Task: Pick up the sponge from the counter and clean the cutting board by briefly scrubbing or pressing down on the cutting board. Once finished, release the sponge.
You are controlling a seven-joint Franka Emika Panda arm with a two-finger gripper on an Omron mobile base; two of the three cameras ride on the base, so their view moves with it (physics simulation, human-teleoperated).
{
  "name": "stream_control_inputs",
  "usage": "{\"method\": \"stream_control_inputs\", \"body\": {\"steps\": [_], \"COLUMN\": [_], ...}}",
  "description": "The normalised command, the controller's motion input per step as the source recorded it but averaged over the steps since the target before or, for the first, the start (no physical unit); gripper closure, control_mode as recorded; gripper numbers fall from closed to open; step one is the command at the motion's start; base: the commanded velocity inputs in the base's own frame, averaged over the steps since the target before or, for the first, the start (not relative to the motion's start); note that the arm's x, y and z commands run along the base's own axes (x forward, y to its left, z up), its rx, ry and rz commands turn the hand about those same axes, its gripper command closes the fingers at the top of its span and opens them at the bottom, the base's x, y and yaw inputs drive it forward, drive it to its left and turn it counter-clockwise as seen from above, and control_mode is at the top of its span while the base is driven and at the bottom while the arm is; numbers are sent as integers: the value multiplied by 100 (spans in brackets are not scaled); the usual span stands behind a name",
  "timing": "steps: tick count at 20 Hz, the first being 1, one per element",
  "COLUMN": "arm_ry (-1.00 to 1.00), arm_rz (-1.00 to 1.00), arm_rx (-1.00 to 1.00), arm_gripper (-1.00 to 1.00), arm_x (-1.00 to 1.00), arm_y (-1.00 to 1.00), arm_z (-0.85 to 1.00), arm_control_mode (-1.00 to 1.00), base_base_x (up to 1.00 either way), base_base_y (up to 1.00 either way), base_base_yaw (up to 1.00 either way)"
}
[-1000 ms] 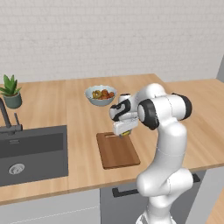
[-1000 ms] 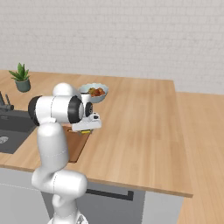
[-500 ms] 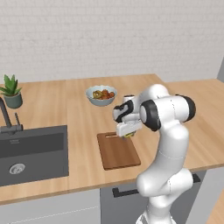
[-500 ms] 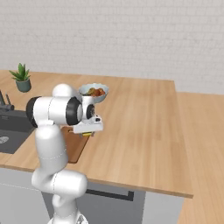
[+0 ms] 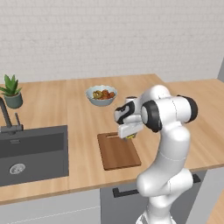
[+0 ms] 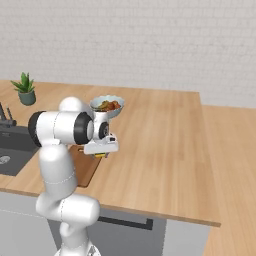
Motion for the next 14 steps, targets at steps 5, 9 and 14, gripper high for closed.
{"method": "stream_control_inputs", "body": {"steps": [5, 9, 14], "arm_ry": [12, 11, 28], "arm_rz": [0, 0, 0], "arm_rx": [-6, -5, 0], "arm_gripper": [100, 100, 100], "arm_x": [-100, -100, -100], "arm_y": [-19, -21, -19], "arm_z": [-99, -76, -60], "arm_control_mode": [-100, -100, -100], "base_base_x": [0, 0, 0], "base_base_y": [0, 0, 0], "base_base_yaw": [0, 0, 0]}}
